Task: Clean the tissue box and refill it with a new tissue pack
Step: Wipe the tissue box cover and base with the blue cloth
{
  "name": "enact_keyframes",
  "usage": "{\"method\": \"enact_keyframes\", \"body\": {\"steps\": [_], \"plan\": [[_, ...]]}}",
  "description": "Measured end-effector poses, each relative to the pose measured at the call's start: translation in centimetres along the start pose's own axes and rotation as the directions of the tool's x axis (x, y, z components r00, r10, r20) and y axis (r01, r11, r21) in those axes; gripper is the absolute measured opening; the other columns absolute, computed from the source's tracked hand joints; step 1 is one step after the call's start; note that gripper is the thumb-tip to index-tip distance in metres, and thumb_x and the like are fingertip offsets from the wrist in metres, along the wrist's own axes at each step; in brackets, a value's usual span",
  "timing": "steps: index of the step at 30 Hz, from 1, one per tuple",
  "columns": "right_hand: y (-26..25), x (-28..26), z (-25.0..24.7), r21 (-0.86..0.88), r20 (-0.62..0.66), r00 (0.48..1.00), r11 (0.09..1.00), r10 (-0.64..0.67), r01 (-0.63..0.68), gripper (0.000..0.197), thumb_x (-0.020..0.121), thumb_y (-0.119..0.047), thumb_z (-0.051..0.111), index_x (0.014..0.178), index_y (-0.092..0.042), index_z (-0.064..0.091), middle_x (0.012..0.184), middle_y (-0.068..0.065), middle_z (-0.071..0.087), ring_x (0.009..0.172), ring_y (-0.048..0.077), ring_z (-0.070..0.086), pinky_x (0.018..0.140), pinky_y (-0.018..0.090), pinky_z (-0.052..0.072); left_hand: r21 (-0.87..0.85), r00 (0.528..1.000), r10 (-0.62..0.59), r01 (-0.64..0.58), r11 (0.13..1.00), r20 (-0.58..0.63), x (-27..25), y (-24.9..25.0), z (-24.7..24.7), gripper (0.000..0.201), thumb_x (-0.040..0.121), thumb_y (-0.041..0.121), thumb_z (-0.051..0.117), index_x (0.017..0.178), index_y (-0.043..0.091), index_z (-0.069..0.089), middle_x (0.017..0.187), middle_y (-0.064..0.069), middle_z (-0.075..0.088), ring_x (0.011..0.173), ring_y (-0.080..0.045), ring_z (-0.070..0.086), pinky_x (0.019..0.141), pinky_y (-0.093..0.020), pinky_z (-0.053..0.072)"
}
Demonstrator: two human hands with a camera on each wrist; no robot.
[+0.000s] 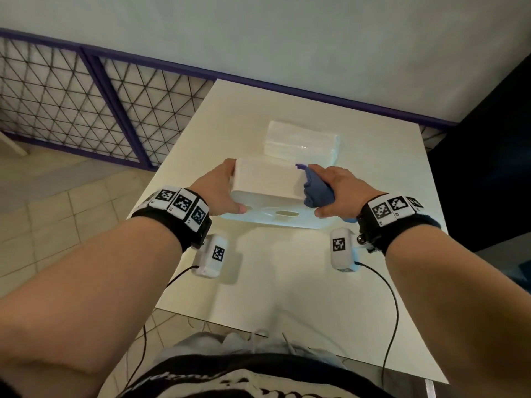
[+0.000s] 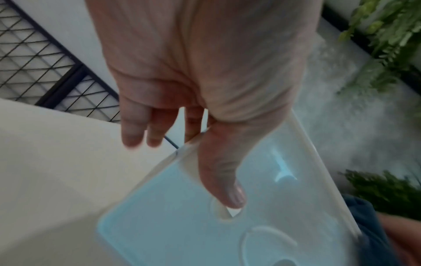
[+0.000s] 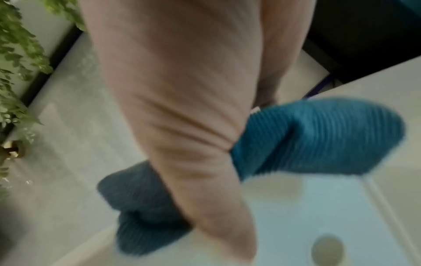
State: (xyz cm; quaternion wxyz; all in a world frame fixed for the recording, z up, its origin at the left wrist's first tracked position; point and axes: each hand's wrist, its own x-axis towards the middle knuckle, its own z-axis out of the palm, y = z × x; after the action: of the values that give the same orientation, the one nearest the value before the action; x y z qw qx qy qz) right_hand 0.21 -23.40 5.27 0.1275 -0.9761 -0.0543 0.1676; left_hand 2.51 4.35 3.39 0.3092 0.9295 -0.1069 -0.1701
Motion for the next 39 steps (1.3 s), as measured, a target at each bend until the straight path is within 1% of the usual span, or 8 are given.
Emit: {"method": "enact_keyframes", "body": {"steps": [5, 10, 16, 20, 24, 27, 32, 39], "plan": [[-0.7, 0.8, 2.0, -0.121, -0.057, 0.994, 0.987, 0.098, -0.104, 0.096, 0.070, -0.045, 0.069, 0.147, -0.041, 0.012, 0.135, 0.008, 0.040, 0.127, 0.035, 0.033, 0.104, 0.050, 0.039, 0.454, 0.983, 0.170, -0.123, 0.882, -0.063, -0.5, 4.3, 0.6, 0.124, 0.063, 0.057, 0.078, 0.151, 0.024, -0.003, 0.160, -0.002, 0.000, 0.148, -0.028, 0.000, 0.117, -0.058, 0.005], [-2.4, 0.9, 2.5, -0.111, -0.090, 0.996, 0.994, -0.017, 0.007, 0.095, 0.067, -0.048, 0.075, 0.146, -0.038, 0.023, 0.144, 0.007, 0.032, 0.133, 0.033, 0.026, 0.110, 0.049, 0.032, 0.475, 0.967, 0.218, -0.254, 0.843, 0.131, 1.0, 7.7, 3.9, 0.105, 0.077, 0.029, 0.072, 0.151, 0.014, -0.001, 0.155, -0.008, 0.021, 0.144, -0.027, 0.019, 0.116, -0.050, 0.017], [-1.8, -0.7, 4.6, 0.243, -0.186, 0.982, 0.970, 0.025, 0.021, 0.048, 0.100, -0.039, 0.033, 0.147, -0.027, 0.031, 0.160, 0.003, 0.016, 0.149, 0.022, 0.007, 0.121, 0.037, 0.013, 0.523, 0.995, 0.078, -0.096, 0.847, 0.056, 1.6, 7.6, 3.8, 0.085, 0.072, 0.020, 0.070, 0.141, 0.013, 0.021, 0.125, -0.009, 0.048, 0.096, -0.031, 0.060, 0.067, -0.036, 0.044], [-1.3, -1.6, 5.2, 0.448, -0.319, 0.918, 0.891, 0.238, -0.076, 0.040, 0.101, -0.031, 0.034, 0.135, -0.015, 0.049, 0.141, 0.010, 0.051, 0.129, 0.028, 0.048, 0.102, 0.032, 0.038, 0.626, 0.994, 0.004, -0.074, 0.777, 0.112, 1.4, 8.5, 3.3, 0.062, 0.064, 0.026, 0.076, 0.117, 0.015, 0.047, 0.108, -0.006, 0.046, 0.070, -0.022, 0.052, 0.053, -0.030, 0.036], [0.6, -2.1, 4.1, 0.883, -0.180, 0.792, 0.451, 0.584, -0.132, 0.046, 0.098, -0.038, 0.042, 0.117, -0.001, 0.059, 0.105, 0.017, 0.067, 0.096, 0.034, 0.063, 0.086, 0.037, 0.047, 0.602, 0.996, -0.003, -0.052, 0.796, 0.091, 1.1, 8.4, 2.3, 0.057, 0.063, 0.027, 0.076, 0.112, 0.016, 0.049, 0.100, -0.002, 0.043, 0.069, -0.021, 0.054, 0.052, -0.030, 0.038], [0.0, -2.8, 2.0, 0.993, -0.093, 0.862, 0.108, 0.498, 0.045, 0.039, 0.087, -0.046, 0.054, 0.110, -0.015, 0.064, 0.091, -0.002, 0.067, 0.084, 0.018, 0.062, 0.085, 0.037, 0.048, 0.530, 0.998, 0.054, -0.039, 0.847, -0.013, 0.4, 8.0, 1.2, 0.064, 0.062, 0.028, 0.076, 0.113, 0.016, 0.040, 0.100, -0.001, 0.046, 0.070, -0.023, 0.055, 0.053, -0.031, 0.039], [-3.4, -2.7, -0.1, 0.963, -0.163, 0.930, 0.260, 0.330, 0.076, 0.049, 0.094, -0.046, 0.040, 0.142, -0.034, 0.039, 0.146, -0.006, 0.044, 0.128, 0.011, 0.044, 0.107, 0.027, 0.032, 0.339, 0.978, 0.130, -0.069, 0.938, -0.162, -0.7, 6.7, 0.1, 0.075, 0.062, 0.033, 0.077, 0.122, 0.023, 0.033, 0.100, 0.002, 0.056, 0.082, -0.023, 0.054, 0.066, -0.035, 0.045], [-3.4, -2.8, 1.0, 0.915, -0.234, 0.894, 0.398, 0.382, 0.070, 0.046, 0.096, -0.035, 0.045, 0.139, -0.018, 0.042, 0.141, 0.000, 0.049, 0.128, 0.014, 0.048, 0.090, 0.009, 0.045, 0.228, 0.968, 0.127, -0.076, 0.971, -0.218, -1.5, 4.4, 0.7, 0.075, 0.061, 0.036, 0.077, 0.121, 0.032, 0.032, 0.114, 0.006, 0.055, 0.100, -0.023, 0.053, 0.071, -0.034, 0.042]]}}
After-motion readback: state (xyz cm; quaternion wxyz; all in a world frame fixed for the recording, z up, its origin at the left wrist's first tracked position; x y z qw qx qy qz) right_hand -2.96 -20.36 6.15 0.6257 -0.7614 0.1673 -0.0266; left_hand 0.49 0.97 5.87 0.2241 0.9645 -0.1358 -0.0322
